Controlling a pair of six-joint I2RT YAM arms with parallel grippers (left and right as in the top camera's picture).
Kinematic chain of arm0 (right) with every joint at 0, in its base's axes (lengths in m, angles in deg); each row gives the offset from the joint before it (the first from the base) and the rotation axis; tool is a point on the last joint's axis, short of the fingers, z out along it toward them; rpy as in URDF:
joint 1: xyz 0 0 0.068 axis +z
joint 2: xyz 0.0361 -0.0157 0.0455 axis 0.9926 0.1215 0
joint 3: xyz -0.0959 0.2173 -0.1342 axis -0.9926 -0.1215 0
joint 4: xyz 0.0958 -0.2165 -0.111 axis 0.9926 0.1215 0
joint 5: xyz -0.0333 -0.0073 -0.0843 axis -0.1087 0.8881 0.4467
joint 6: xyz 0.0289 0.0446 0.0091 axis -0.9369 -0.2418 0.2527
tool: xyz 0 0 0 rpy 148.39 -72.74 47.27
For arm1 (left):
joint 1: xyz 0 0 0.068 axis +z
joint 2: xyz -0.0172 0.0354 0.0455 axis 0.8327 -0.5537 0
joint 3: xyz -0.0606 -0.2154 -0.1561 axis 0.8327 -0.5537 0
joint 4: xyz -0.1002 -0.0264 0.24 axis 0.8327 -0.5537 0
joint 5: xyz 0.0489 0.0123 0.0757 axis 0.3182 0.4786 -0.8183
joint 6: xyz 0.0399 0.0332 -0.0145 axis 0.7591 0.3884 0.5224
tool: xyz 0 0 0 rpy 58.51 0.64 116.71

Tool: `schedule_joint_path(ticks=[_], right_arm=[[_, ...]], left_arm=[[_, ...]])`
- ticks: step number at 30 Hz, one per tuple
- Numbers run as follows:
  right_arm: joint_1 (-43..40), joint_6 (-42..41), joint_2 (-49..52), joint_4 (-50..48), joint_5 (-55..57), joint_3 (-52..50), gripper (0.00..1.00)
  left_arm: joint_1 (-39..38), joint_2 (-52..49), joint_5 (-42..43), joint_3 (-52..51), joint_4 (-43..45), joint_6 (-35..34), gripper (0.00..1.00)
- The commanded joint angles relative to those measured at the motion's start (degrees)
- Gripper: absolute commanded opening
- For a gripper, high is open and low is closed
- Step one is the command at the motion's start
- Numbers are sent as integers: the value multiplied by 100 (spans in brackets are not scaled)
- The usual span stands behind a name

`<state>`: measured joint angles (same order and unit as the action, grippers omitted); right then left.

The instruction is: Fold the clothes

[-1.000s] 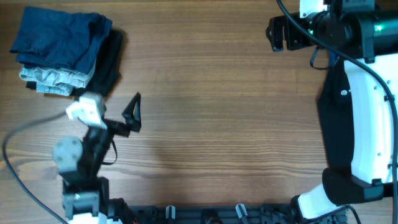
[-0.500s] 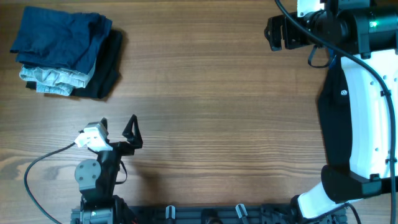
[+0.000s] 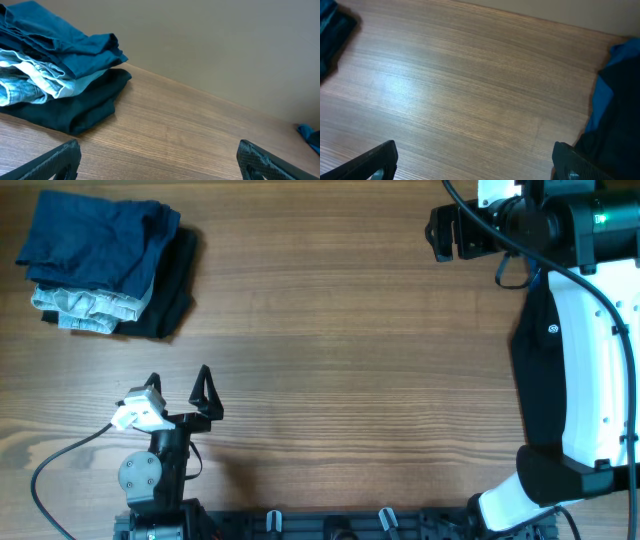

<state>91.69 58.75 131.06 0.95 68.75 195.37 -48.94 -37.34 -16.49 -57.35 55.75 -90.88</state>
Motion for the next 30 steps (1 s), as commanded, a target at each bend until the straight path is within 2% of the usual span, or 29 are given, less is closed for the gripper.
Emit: schedule_joint_path(ticks=[1, 25, 30], right_arm=[[-7, 52, 66, 0, 57, -15, 100], [-7, 50, 61, -7, 57, -15, 100], [13, 39, -743, -116, 52, -20, 100]], left_arm=[[-15, 20, -79, -20, -42, -50, 100], [-15, -48, -76, -20, -42, -50, 100], [-15, -48, -76, -20, -42, -52, 100]])
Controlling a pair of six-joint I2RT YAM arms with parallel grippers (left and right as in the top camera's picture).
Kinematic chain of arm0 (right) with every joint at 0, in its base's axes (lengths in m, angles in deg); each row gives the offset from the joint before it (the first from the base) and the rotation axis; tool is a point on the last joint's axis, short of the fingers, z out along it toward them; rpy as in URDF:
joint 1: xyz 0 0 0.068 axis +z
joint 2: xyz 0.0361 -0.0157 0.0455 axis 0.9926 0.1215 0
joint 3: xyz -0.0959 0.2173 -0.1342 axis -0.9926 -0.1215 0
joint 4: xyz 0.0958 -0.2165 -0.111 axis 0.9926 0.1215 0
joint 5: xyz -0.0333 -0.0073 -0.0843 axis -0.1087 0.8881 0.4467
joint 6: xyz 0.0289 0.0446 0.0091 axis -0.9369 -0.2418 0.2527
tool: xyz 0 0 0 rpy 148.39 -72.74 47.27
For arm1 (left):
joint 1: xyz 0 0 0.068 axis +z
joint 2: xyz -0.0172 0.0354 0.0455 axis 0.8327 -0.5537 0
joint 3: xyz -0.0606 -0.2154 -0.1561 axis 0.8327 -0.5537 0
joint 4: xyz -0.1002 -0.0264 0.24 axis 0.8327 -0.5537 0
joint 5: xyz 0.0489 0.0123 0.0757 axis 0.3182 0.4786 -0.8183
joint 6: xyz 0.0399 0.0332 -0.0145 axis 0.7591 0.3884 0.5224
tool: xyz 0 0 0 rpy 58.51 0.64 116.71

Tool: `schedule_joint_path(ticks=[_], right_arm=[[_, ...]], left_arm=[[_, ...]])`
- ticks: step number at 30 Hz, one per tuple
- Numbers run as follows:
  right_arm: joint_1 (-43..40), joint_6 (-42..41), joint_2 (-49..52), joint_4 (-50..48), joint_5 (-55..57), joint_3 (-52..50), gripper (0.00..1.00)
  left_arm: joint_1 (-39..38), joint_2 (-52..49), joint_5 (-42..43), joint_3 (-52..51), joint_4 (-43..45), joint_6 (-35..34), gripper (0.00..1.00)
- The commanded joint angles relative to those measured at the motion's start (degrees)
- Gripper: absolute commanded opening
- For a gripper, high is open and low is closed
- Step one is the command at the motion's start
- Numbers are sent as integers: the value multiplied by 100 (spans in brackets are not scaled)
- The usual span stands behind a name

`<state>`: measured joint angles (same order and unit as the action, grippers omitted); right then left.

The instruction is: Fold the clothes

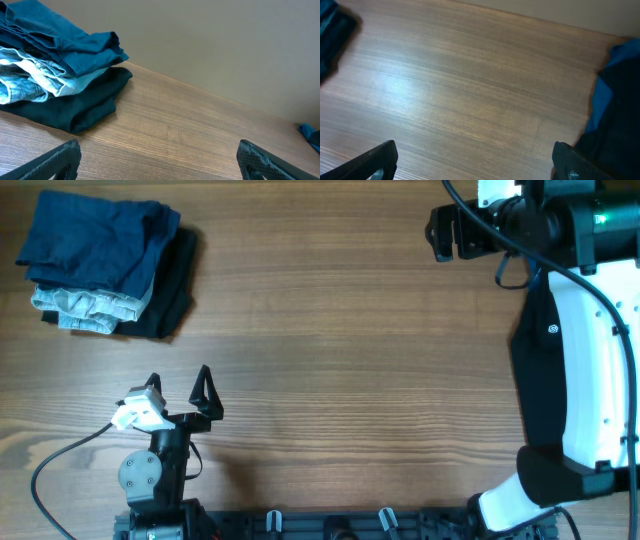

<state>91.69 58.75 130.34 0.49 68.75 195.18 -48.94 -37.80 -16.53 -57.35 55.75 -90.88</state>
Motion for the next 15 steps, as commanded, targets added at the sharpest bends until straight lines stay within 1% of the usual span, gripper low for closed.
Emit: schedule_joint_path(ticks=[1, 3, 5, 7, 8, 9, 12, 13, 15], right_arm=[[13, 42, -970, -149, 57, -33, 100], [9, 232, -1655, -636, 52, -378, 100], [7, 389, -2356, -1311, 61, -1016, 100], [-85, 503, -3189, -2194, 57, -2031, 100], [-192, 483, -3657, -2752, 26, -2706, 100], [-378, 487, -4295, -3523, -173, -3700, 100], [-671, 507, -5259, -4717, -442, -5259, 100], [-798, 501, -5753, -5217, -575, -6054, 100], [-920, 483, -6467, -5963, -756, -7237, 100]], left_arm=[[-15, -2, -72, -20, -42, -52, 100], [-15, -2, -72, -20, -42, -52, 100], [-15, -2, -72, -20, -42, -52, 100], [-15, -2, -72, -22, -42, -52, 100], [-15, -2, -72, -20, -42, -52, 100], [-15, -2, -72, -20, -42, -52, 100], [-15, -2, -74, -20, -42, -52, 100], [-15, -2, -72, -20, -42, -52, 100], [-15, -2, -72, -20, -42, -52, 100]])
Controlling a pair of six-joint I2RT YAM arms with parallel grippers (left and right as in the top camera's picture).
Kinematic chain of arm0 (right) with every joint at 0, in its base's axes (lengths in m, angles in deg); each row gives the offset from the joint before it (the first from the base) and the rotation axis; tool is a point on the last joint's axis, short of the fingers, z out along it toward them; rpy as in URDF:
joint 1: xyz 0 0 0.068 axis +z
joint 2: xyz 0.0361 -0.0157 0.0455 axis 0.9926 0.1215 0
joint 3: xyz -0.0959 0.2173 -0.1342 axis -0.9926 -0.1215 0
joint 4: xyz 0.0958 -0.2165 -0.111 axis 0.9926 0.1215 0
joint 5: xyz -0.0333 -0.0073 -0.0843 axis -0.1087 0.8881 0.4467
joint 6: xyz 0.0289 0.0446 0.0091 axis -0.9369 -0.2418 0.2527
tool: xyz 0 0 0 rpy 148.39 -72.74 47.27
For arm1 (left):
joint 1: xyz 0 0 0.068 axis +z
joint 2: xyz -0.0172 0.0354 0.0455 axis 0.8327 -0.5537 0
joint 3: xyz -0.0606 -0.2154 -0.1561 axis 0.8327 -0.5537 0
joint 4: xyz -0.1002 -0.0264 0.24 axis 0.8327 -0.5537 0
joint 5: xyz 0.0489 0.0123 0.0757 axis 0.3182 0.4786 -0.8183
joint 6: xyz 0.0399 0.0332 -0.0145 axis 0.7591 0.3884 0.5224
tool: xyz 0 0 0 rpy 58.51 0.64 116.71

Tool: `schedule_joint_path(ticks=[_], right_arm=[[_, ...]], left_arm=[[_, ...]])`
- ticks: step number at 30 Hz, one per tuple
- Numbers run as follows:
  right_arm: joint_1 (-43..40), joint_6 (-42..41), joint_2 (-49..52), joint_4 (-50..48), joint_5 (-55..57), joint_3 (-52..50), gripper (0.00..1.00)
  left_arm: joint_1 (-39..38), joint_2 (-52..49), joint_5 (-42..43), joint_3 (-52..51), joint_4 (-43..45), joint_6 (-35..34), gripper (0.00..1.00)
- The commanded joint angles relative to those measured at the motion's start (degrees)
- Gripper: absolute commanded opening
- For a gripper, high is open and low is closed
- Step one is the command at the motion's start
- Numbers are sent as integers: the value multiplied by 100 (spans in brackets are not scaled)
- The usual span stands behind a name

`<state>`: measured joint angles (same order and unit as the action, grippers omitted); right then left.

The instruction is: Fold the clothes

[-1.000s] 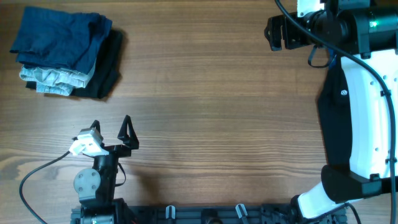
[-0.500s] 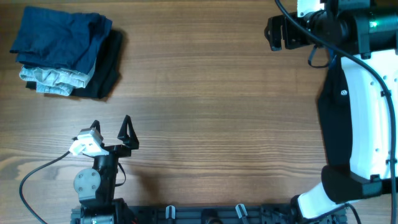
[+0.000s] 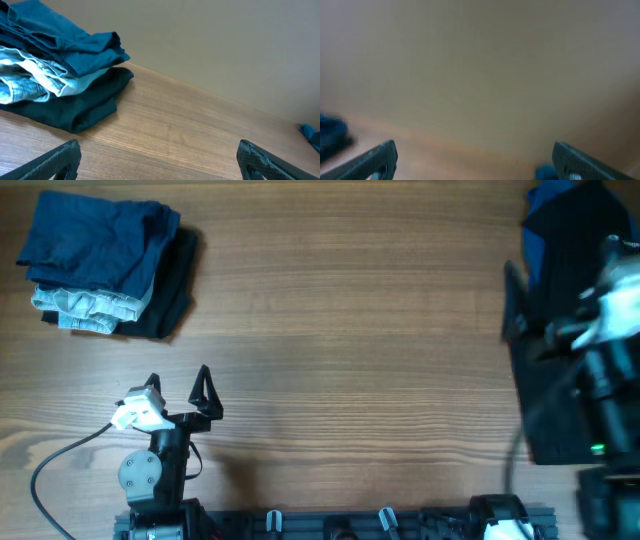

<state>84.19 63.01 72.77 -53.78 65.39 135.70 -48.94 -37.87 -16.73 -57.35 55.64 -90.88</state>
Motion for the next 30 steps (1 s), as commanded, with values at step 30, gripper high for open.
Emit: schedule_joint_path(ticks=[30], right_arm=[[-365, -990, -4203, -2369, -195, -6500, 100]], left_arm=[[-15, 4, -52, -20, -31, -52, 100]])
